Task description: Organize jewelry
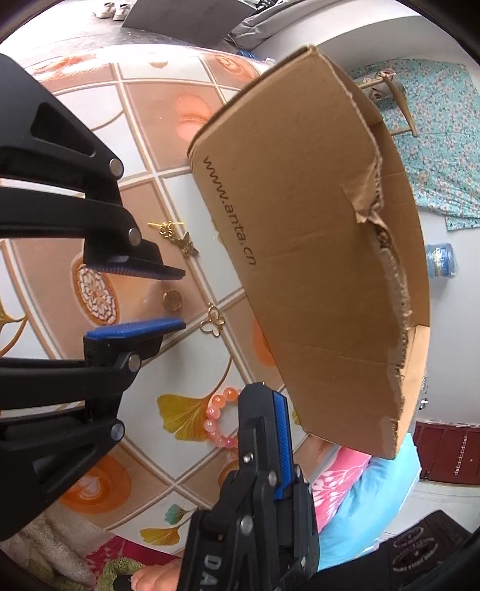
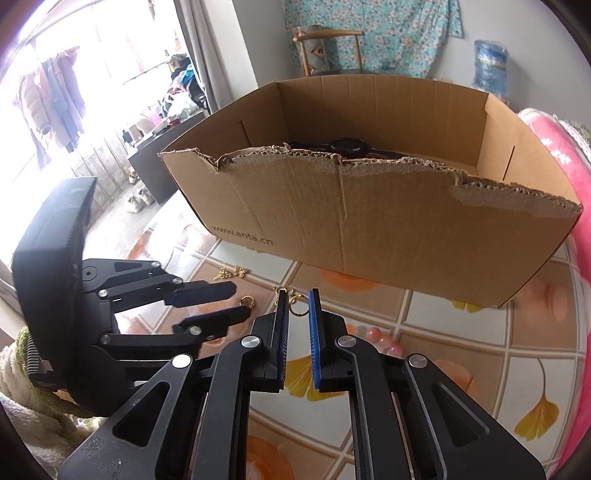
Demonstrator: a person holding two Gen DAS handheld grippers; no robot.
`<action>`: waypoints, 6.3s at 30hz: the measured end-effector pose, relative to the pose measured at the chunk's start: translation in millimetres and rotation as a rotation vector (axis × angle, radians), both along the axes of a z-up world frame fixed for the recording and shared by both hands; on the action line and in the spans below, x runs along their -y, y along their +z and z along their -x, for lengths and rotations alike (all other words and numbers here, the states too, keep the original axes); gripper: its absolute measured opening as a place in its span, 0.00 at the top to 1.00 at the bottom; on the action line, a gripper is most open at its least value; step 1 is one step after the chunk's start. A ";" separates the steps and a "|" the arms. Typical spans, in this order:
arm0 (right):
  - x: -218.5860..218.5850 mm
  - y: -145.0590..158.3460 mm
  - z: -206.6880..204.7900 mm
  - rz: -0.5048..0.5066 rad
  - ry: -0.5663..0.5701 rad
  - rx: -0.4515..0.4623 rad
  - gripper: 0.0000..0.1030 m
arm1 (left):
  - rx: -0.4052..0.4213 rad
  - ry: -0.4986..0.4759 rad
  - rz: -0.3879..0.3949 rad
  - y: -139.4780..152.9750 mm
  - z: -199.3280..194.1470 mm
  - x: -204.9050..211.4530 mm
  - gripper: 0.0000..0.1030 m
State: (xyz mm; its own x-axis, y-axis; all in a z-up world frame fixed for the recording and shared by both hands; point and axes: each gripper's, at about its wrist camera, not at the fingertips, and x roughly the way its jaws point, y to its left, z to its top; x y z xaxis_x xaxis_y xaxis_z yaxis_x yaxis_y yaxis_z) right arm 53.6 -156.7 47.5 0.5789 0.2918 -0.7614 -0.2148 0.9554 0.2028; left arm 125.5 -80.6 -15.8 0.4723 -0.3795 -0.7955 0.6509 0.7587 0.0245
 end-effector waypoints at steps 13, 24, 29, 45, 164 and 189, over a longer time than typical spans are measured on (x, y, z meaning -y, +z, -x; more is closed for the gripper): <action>5.7 0.4 0.1 -0.019 -0.013 0.010 0.92 | 0.053 -0.043 -0.046 -0.3 1.3 11.2 0.91; 12.1 5.1 10.8 -0.022 -0.024 0.030 0.92 | 0.089 -0.045 -0.043 11.3 10.4 6.4 0.92; 11.3 9.5 14.1 -0.024 -0.027 0.037 0.92 | 0.111 -0.022 -0.018 28.3 16.5 -2.9 0.92; 39.7 105.8 -65.3 -0.047 0.064 0.143 0.92 | 0.125 -0.066 0.231 155.8 -57.2 8.4 0.92; -36.8 -51.9 -17.5 0.091 0.051 -0.095 0.89 | -0.026 0.188 0.075 0.8 -20.8 -42.2 0.76; -33.6 -53.9 -17.7 0.074 0.044 -0.092 0.89 | -0.016 0.087 0.060 -0.9 -28.4 -21.5 0.77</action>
